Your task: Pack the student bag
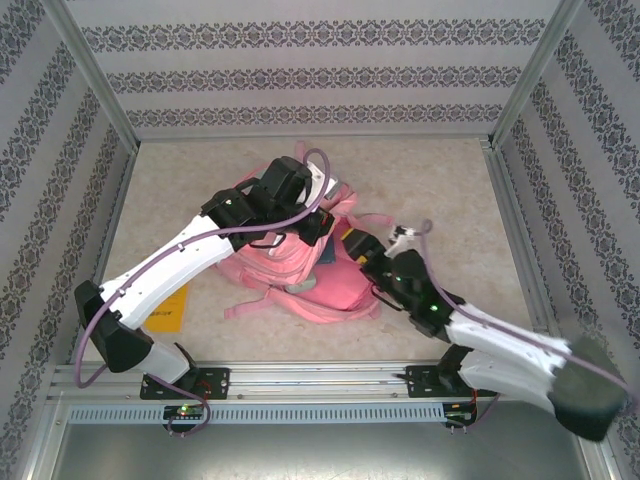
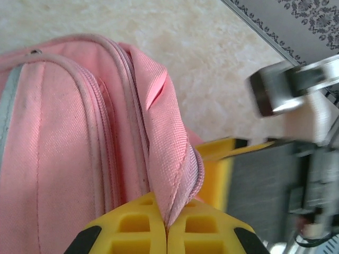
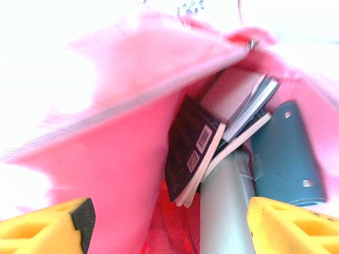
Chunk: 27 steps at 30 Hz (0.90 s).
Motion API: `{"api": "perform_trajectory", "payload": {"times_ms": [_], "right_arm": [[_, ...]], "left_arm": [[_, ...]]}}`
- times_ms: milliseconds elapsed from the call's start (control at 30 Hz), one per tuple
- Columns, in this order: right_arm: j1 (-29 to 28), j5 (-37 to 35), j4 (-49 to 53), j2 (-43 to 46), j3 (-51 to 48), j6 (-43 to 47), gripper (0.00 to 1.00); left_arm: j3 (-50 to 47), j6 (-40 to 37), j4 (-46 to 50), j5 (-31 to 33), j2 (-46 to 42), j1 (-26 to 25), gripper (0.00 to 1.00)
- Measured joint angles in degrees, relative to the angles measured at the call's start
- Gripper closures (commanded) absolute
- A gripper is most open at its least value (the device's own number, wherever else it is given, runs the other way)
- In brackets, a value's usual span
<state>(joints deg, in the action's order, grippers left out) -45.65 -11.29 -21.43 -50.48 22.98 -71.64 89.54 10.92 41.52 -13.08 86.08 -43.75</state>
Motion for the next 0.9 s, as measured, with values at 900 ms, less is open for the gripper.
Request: {"api": "perform_trajectory", "payload": {"times_ms": [900], "right_arm": [[-0.2, -13.6, 40.1, 29.7, -0.6, 17.5, 0.32]], "left_arm": [[17.9, 7.2, -8.1, -9.5, 38.1, -3.3, 0.87]]}}
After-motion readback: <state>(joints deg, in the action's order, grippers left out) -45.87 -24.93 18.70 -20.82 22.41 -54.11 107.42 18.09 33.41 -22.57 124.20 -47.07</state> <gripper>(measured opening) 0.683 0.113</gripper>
